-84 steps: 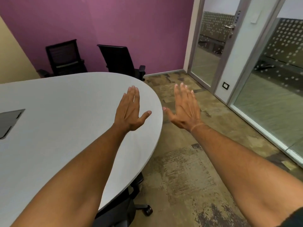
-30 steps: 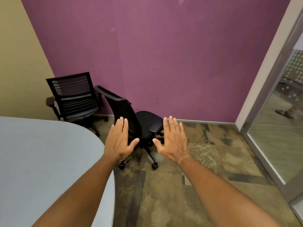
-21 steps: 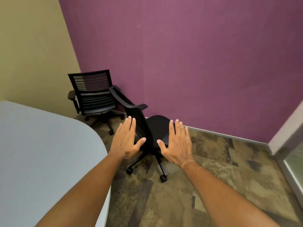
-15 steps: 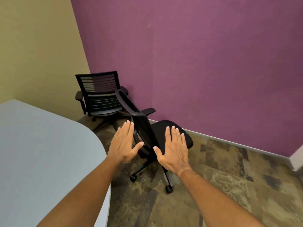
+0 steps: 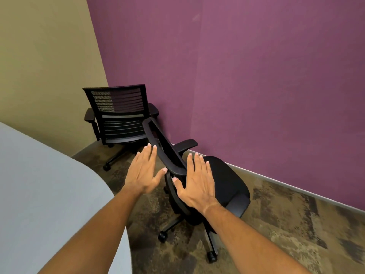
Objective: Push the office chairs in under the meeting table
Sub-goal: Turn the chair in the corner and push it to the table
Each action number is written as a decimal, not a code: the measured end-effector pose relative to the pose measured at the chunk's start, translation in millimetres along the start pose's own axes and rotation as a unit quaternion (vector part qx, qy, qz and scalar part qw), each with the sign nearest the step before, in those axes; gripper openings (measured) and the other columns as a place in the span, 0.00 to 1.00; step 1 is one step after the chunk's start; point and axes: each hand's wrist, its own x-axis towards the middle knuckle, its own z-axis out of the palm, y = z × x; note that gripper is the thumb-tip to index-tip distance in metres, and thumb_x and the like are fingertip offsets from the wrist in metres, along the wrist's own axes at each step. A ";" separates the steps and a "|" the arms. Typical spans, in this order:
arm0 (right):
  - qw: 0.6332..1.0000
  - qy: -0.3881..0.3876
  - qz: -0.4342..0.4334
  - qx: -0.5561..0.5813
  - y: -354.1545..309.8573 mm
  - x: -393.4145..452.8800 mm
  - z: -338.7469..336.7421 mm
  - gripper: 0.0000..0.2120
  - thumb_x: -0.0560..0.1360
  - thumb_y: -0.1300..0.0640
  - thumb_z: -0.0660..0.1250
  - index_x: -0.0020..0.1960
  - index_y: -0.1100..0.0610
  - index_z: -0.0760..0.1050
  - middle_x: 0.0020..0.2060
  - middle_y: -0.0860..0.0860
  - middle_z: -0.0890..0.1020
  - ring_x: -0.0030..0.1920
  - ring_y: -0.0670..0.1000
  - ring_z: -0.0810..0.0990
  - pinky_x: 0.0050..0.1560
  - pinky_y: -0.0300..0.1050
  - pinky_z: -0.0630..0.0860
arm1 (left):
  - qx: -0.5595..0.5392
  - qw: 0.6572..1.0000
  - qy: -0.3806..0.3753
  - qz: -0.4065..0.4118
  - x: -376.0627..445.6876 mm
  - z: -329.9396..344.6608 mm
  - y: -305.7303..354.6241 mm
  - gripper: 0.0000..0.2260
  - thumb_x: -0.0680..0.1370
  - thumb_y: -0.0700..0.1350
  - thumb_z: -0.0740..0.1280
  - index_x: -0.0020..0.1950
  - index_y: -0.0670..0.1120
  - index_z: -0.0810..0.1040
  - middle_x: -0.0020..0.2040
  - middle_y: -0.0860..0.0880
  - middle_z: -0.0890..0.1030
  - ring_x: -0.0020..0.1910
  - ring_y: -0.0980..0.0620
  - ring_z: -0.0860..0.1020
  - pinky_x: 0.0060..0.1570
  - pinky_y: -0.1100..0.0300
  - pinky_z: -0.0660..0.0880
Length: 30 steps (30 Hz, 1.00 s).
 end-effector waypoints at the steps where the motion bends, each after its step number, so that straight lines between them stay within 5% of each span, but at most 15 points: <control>1: 1.000 -0.003 0.000 0.003 -3.9 12.8 6.1 0.43 0.74 0.35 0.51 0.78 0.60 0.44 0.78 0.60 0.51 0.78 0.58 0.47 0.77 0.57 0.44 | -0.001 1.000 0.000 0.001 7.9 3.8 -7.5 0.40 0.76 0.68 0.45 0.79 0.42 0.48 0.79 0.41 0.51 0.79 0.46 0.49 0.76 0.49 0.49; 15: 0.991 -0.128 0.049 -0.004 -33.9 109.6 73.0 0.41 0.78 0.34 0.43 0.77 0.63 0.38 0.77 0.66 0.47 0.77 0.62 0.44 0.76 0.58 0.44 | 0.016 0.999 -0.028 -0.026 73.1 35.3 -67.0 0.39 0.76 0.67 0.42 0.79 0.44 0.48 0.80 0.42 0.50 0.79 0.48 0.48 0.75 0.52 0.45; 30: 0.984 -0.180 0.004 0.000 11.7 66.5 47.4 0.42 0.76 0.32 0.35 0.77 0.61 0.37 0.77 0.65 0.44 0.77 0.60 0.41 0.77 0.55 0.42 | -0.008 0.998 -0.059 0.014 105.5 28.5 -47.2 0.45 0.72 0.70 0.44 0.79 0.40 0.51 0.79 0.41 0.53 0.79 0.46 0.51 0.76 0.51 0.48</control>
